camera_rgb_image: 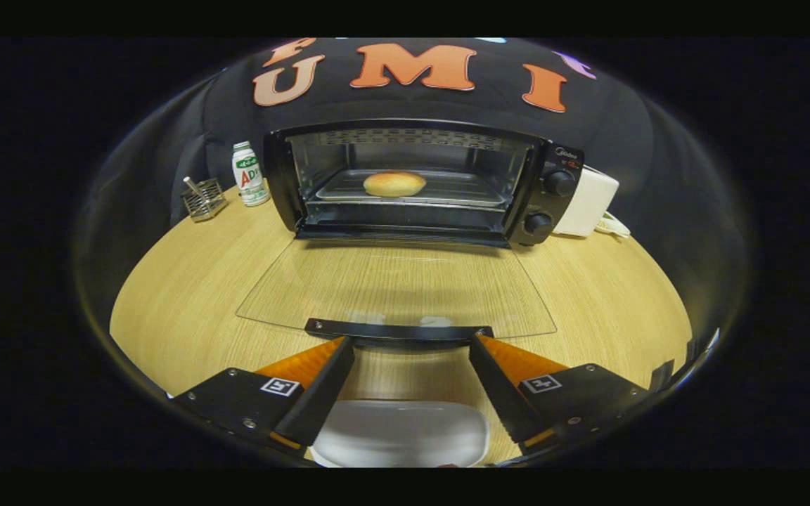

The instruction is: Open the toaster oven, put the food inside, and close the toaster oven door.

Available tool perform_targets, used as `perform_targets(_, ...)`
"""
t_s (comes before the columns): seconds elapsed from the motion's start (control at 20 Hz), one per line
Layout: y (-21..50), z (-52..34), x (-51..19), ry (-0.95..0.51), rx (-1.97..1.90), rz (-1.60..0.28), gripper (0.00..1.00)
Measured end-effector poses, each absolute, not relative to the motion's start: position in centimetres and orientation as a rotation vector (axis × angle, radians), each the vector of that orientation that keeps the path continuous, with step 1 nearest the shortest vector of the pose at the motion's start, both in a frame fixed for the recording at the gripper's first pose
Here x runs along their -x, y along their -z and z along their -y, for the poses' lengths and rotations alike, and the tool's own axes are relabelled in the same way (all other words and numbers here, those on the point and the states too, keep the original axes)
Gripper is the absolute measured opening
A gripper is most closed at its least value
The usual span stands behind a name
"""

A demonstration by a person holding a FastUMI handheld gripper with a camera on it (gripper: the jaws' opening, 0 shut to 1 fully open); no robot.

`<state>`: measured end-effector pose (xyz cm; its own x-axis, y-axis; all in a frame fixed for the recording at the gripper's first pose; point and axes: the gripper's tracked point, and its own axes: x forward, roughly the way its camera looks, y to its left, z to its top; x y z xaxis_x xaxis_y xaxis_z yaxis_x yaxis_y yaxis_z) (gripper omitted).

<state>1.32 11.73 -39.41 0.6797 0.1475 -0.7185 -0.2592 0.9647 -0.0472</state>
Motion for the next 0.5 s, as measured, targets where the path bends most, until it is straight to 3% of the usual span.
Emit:
perform_targets(0.25, 37.2, -11.6, -3.0, -0.205, 0.110, -0.738, 0.99)
perform_targets(0.5, 40.6, -11.4, 0.0, -0.215, 0.121, -0.836, 0.99)
